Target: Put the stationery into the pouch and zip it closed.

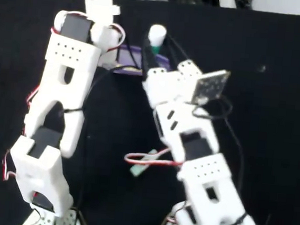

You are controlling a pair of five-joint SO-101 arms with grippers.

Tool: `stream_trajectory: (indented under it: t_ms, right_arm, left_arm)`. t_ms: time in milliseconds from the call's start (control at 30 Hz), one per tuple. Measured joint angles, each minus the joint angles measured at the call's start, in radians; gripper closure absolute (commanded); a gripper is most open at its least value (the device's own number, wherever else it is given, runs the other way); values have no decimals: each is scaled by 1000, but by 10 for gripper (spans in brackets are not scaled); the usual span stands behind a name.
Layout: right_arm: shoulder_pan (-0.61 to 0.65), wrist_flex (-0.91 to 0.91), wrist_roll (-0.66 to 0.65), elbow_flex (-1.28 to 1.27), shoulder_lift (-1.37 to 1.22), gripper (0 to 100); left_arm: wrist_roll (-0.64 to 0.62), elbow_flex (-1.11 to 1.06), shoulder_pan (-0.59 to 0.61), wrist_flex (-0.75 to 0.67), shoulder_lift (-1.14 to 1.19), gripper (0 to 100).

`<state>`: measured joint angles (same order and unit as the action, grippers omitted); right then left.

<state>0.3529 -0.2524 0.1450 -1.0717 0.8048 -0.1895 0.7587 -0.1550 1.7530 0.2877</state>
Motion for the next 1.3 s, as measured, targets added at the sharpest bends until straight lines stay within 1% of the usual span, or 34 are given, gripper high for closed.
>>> stream_trajectory:
  t_ms: [133, 167, 300, 367, 600, 667, 733, 800, 933, 1033, 1100, 1167, 1300]
  right_arm:
    - [0, -72, 0, -5, -80, 979]
    - [0, -87, 2, -5, -103, 957]
    - [2, -153, 2, -3, -180, 818]
    - [3, -161, 2, -3, -198, 786]
    - [-3, -158, 0, -3, -226, 779]
    - [-3, -121, 2, 3, -221, 779]
    - [-26, -14, 2, 41, -190, 779]
    - [-63, 150, 2, 112, -144, 780]
    - [-112, 566, -23, 324, -61, 779]
    - [-109, 867, -135, 453, -48, 779]
    - [-103, 1026, -222, 489, -44, 780]
    - [-91, 1152, -325, 496, -44, 781]
    - [-61, 1326, -557, 479, -48, 781]
  left_arm:
    - [-5, 0, 9, -2, 3, 971]
    - [-12, 0, 11, -5, 3, 971]
    - [-23, 6, 23, -9, 9, 971]
    - [-31, 17, 23, -9, 15, 971]
    - [-26, 5, 25, -9, 14, 971]
    - [-26, 2, 34, -9, 14, 971]
    - [-26, 8, 57, -11, 14, 971]
    - [-28, 18, 98, -14, 15, 971]
    - [-28, 23, 178, -26, 17, 970]
    - [-26, 23, 222, -28, 17, 970]
    - [-18, 20, 245, -31, 17, 970]
    - [-14, 20, 269, -32, 17, 970]
    - [-11, 12, 310, -44, 18, 970]
